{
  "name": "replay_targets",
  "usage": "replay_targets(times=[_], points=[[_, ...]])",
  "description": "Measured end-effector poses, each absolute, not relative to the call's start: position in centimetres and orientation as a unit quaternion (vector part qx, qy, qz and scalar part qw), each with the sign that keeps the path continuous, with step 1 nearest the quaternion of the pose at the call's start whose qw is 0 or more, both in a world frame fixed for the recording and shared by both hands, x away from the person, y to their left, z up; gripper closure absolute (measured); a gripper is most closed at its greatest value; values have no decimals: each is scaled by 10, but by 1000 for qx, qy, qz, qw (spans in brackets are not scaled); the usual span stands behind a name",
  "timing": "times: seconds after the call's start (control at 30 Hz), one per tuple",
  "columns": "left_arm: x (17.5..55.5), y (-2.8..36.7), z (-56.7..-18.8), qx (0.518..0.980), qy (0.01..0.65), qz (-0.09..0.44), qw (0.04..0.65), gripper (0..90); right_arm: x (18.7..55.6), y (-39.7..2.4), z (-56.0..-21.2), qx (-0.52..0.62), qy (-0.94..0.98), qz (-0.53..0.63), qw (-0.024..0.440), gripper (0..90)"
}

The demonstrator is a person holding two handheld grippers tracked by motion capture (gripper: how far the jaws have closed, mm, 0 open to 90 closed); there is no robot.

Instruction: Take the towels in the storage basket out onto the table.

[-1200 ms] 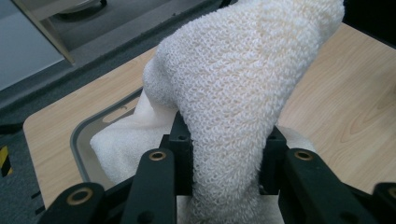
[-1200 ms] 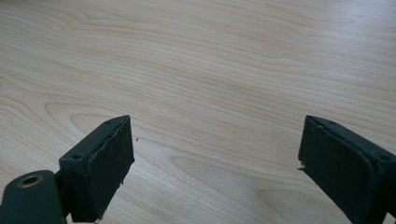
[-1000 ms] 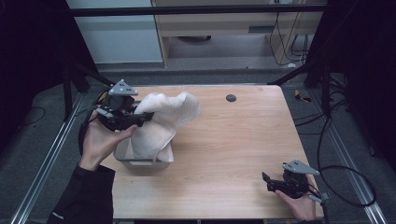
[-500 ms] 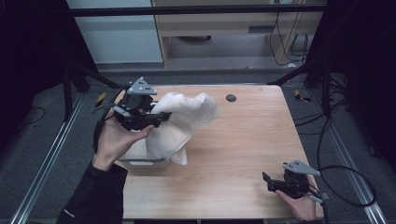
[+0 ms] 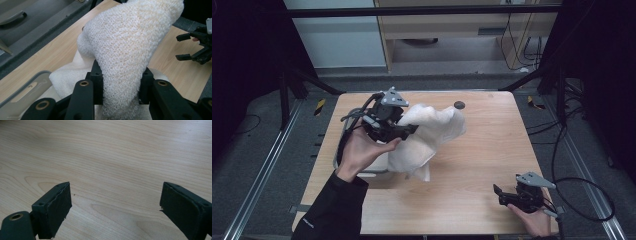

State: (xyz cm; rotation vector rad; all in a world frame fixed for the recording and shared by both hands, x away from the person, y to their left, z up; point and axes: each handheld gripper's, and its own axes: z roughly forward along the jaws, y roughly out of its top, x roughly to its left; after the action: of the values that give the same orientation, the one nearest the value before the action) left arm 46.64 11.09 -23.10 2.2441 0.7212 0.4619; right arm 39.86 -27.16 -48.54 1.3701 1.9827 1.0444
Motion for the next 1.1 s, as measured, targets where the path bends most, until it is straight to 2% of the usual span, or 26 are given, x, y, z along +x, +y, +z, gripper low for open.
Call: replay_targets(times=[0.67, 1.1], points=[[483, 58, -285, 890, 262, 163, 336, 659, 398, -271, -485, 503, 730, 386, 253, 103], [492, 34, -336, 901, 254, 137, 323, 654, 398, -271, -486, 504, 732, 383, 251, 102]])
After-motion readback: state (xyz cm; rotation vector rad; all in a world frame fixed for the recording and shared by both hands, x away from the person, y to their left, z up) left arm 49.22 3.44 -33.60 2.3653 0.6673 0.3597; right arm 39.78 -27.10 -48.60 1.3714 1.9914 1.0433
